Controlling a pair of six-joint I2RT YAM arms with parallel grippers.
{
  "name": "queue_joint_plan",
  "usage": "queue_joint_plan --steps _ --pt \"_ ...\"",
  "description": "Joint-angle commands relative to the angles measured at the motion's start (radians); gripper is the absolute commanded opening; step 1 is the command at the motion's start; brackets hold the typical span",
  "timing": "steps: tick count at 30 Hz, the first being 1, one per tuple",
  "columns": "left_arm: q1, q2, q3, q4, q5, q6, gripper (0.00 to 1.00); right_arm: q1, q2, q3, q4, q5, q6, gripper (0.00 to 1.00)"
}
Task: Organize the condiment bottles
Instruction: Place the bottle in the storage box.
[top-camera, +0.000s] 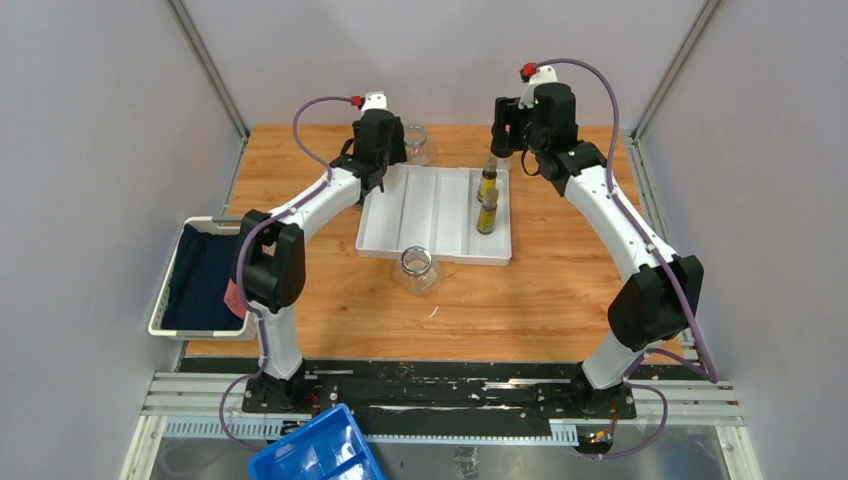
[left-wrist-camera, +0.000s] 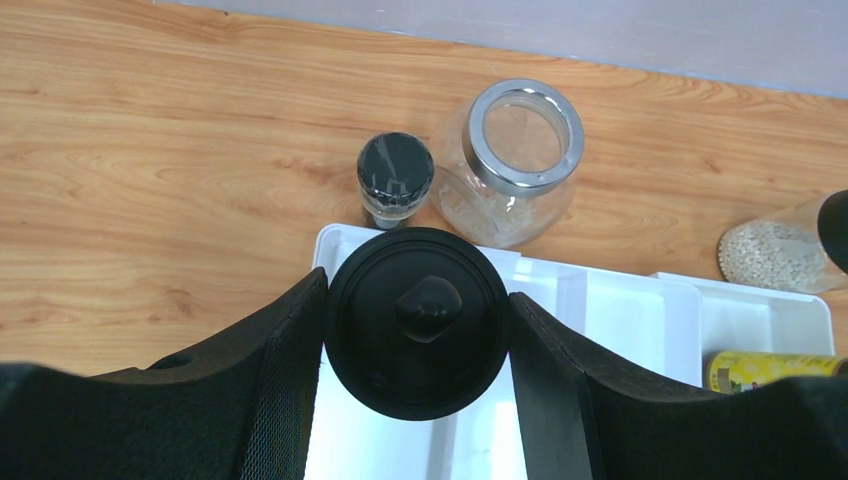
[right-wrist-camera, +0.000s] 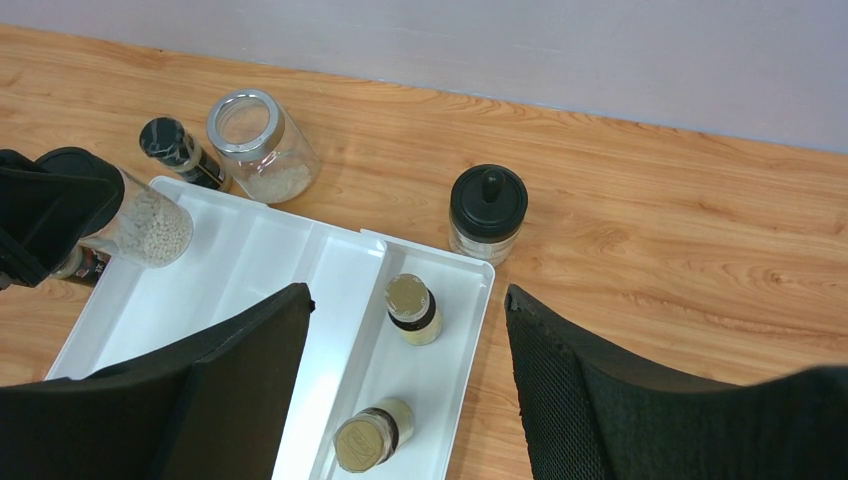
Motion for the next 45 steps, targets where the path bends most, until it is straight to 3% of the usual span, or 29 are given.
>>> queue_joint_plan --steps 1,8,15,28,45 --pt "0.009 0.003 -0.005 0.098 0.007 -0.033 0.00 0.013 0.000 -0.010 -0.006 0.009 -0.002 0.75" --pt "0.009 0.010 -0.005 0.097 0.036 -0.041 0.00 0.016 0.003 -0.008 -0.002 0.015 -0.005 0.75" --pt "0.006 0.020 0.010 0.097 0.162 -0.035 0.00 0.018 -0.002 -0.019 -0.002 0.022 -0.005 0.75" --pt "-0.078 0.047 0.088 0.093 0.291 0.139 0.00 0.018 -0.020 -0.035 -0.003 0.031 -0.007 0.75" --pt "-0.120 0.085 0.136 0.081 0.451 0.234 0.00 -0.012 -0.015 -0.023 -0.008 0.103 0.018 0.75"
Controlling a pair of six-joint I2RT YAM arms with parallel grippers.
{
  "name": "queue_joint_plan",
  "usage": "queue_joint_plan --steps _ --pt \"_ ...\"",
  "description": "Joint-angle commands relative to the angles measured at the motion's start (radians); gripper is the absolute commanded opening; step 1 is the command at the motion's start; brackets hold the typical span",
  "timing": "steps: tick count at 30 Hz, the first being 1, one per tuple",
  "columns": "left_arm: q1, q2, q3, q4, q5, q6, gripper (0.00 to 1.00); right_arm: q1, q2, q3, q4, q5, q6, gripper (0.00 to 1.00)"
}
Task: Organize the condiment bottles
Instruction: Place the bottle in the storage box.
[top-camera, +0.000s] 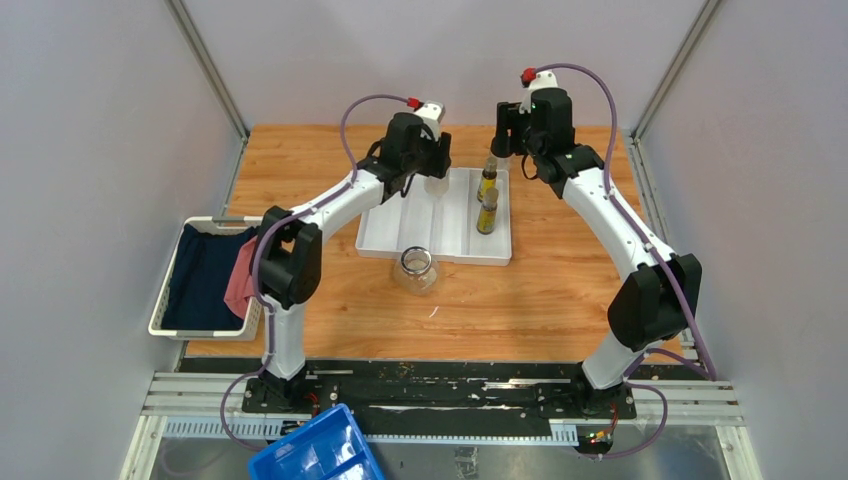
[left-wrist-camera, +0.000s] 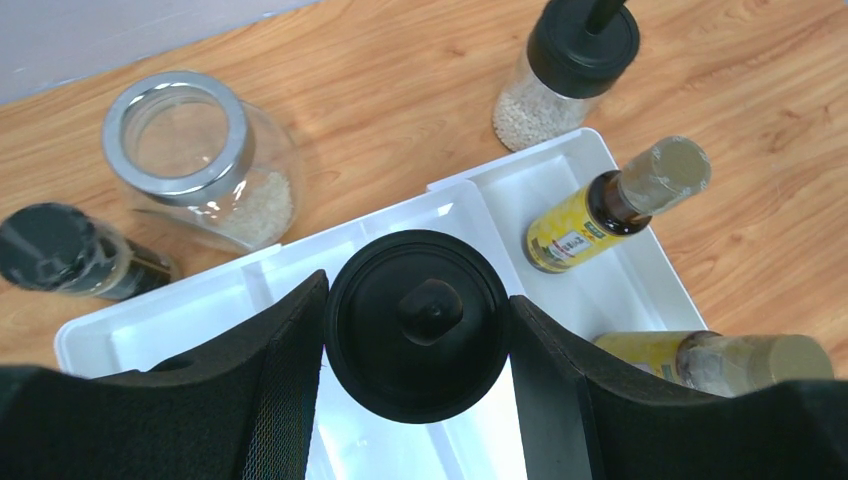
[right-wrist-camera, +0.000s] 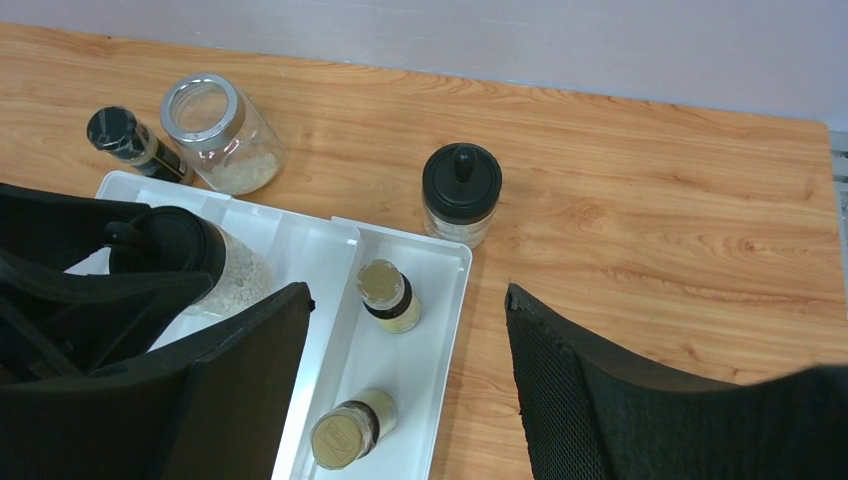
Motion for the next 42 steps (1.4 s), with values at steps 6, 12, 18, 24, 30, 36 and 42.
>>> queue_joint_plan --steps 6,12,18,24,30,36,42 --pt "-0.022 0.035 0.074 0.063 0.115 0.053 0.00 -0.058 0.003 0.028 -0.008 0.032 0.053 0.75" --pt "-0.027 0.058 0.093 0.078 0.141 0.063 0.00 -0.082 0.026 0.047 -0.007 0.023 0.061 0.75" --pt "-0.030 0.089 0.110 0.105 0.173 0.065 0.00 -0.099 0.038 0.055 0.000 0.012 0.061 0.75" --pt "-0.033 0.129 0.149 0.105 0.183 0.062 0.00 -0.112 0.049 0.063 0.006 -0.001 0.060 0.75" --pt "-0.034 0.161 0.178 0.103 0.172 0.066 0.00 -0.119 0.060 0.064 0.019 -0.011 0.057 0.75" --pt "-0.033 0.194 0.204 0.104 0.169 0.071 0.00 -0.124 0.075 0.067 0.029 -0.021 0.054 0.75" --pt "-0.034 0.216 0.214 0.106 0.156 0.077 0.00 -0.128 0.096 0.064 0.038 -0.027 0.054 0.75"
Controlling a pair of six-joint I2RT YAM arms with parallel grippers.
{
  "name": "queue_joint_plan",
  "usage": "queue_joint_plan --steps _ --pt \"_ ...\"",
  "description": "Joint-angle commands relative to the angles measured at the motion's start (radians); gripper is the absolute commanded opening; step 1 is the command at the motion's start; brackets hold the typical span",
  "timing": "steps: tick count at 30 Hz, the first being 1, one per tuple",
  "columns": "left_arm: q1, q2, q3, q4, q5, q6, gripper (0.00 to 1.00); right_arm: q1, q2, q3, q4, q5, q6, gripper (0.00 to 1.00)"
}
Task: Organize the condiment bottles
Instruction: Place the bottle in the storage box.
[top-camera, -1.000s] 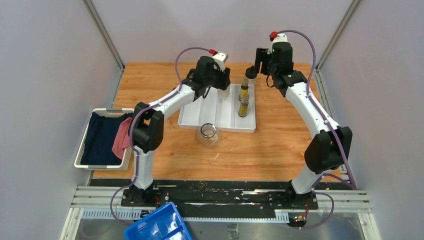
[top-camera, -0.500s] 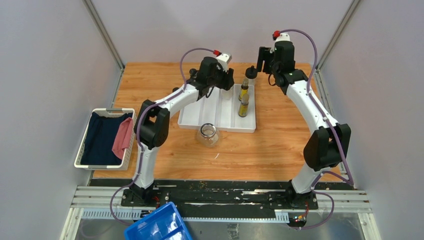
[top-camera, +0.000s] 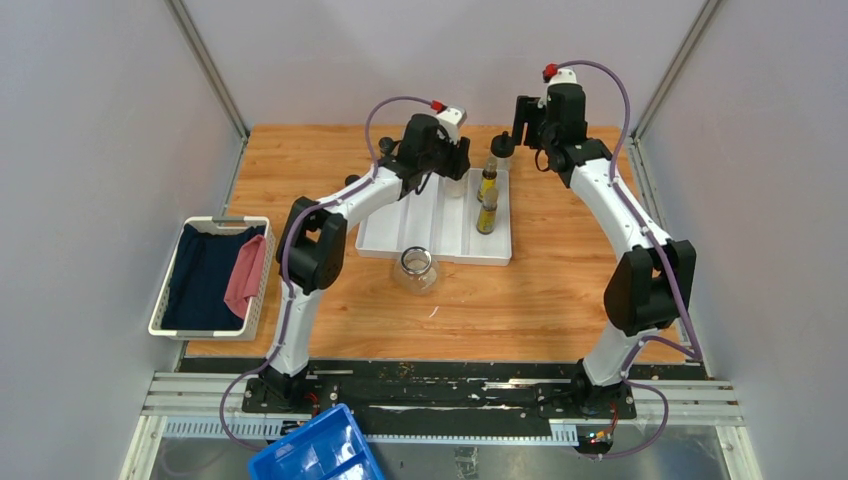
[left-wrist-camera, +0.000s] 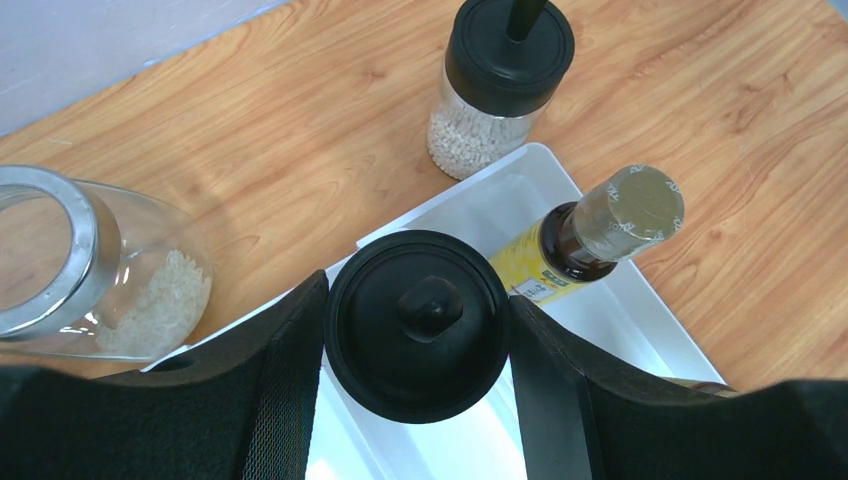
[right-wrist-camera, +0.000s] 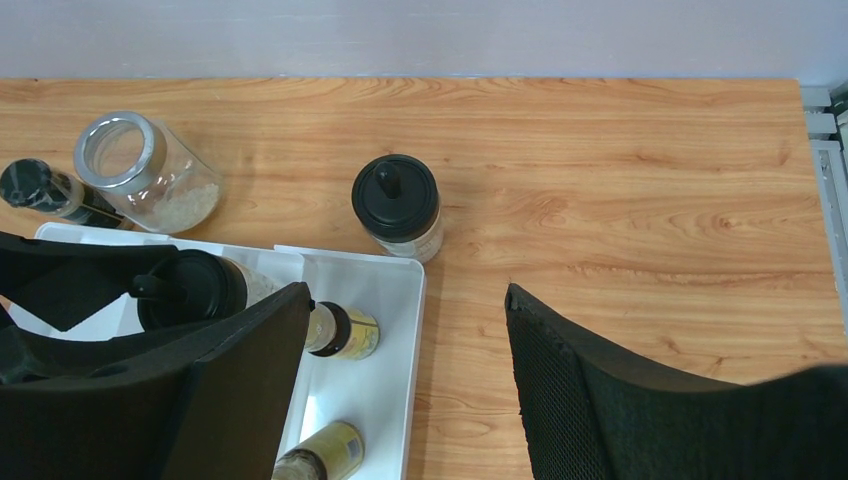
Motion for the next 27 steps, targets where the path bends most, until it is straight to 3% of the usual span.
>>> queue_joint_plan --steps 1,27 --pt "-0.012 0.020 0.046 0.061 -0.006 0.014 0.00 -0.021 0.023 0.028 0.021 -0.014 0.002 0.75" --pt "-0.011 0.060 0.053 0.064 -0.068 -0.001 0.00 -0.030 0.058 0.012 0.036 -0.032 -0.002 0.75"
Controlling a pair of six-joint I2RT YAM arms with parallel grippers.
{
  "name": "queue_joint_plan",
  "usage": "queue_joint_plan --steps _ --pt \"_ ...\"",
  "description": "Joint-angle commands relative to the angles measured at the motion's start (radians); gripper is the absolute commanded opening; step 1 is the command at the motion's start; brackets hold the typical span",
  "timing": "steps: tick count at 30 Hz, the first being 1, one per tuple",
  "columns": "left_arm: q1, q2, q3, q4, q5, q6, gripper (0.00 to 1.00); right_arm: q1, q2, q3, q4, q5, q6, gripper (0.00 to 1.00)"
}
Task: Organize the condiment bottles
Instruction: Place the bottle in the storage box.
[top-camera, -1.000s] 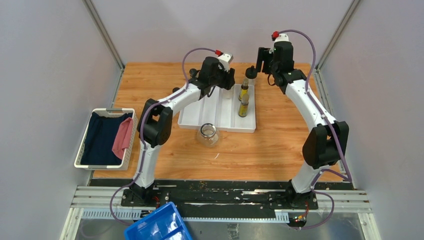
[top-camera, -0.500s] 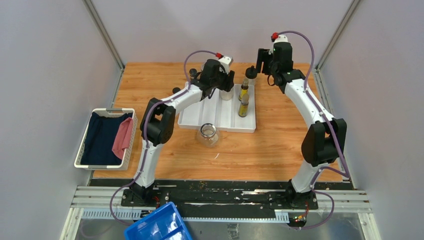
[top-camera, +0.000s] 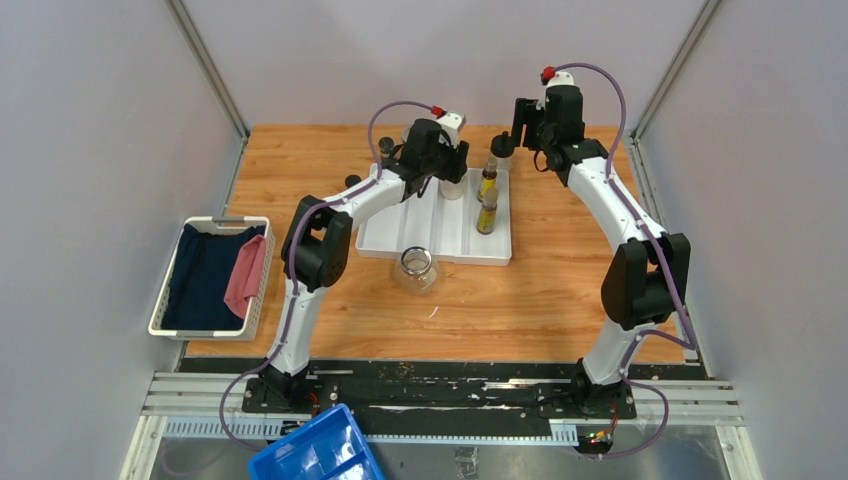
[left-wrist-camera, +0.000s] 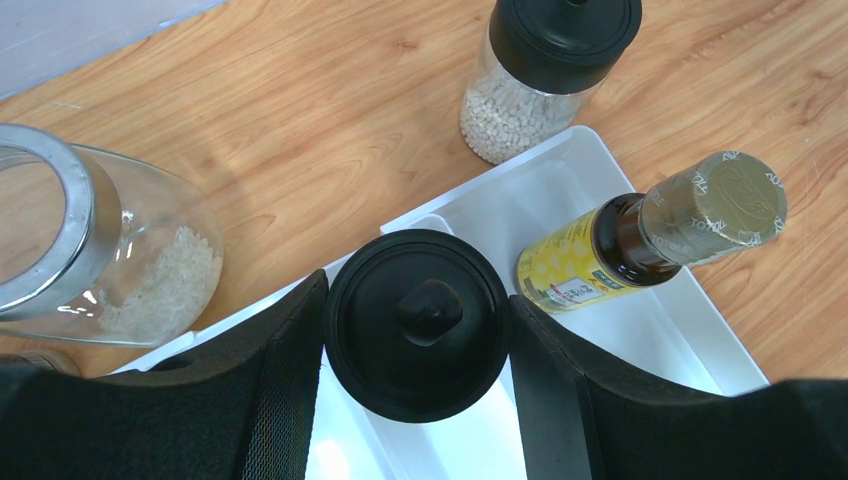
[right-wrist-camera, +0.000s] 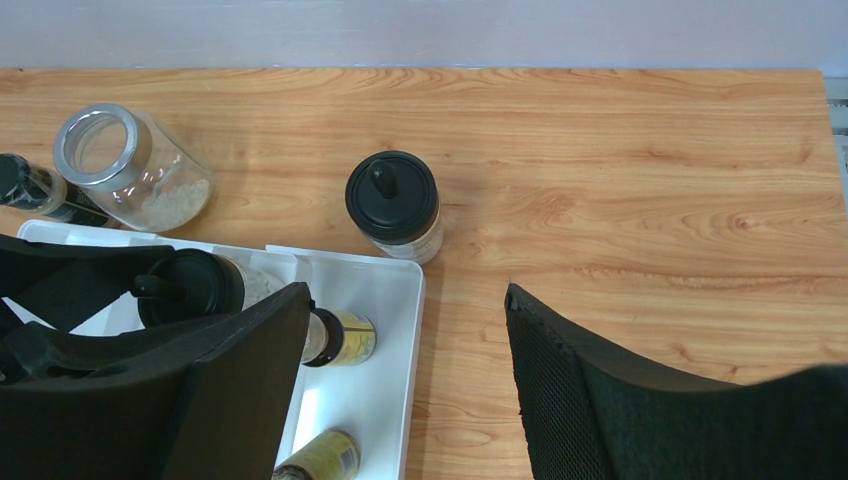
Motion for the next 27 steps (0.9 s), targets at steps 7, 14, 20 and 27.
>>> queue_joint_plan --steps 7,14,20,27 --pt "-0.010 0.006 0.030 0.063 -0.011 -0.002 0.00 -0.016 0.012 0.008 0.015 -0.012 -0.003 0.75" --pt "-0.010 -0.001 0.021 0.062 -0.017 -0.009 0.18 -0.017 0.015 0.008 0.015 -0.018 0.001 0.75" --pt "-0.008 -0.012 0.010 0.062 -0.007 -0.016 0.45 -0.016 0.016 0.013 0.008 -0.021 0.002 0.75" --pt "-0.010 -0.042 -0.023 0.062 0.003 -0.022 0.71 -0.016 0.009 0.014 0.001 -0.030 0.010 0.75"
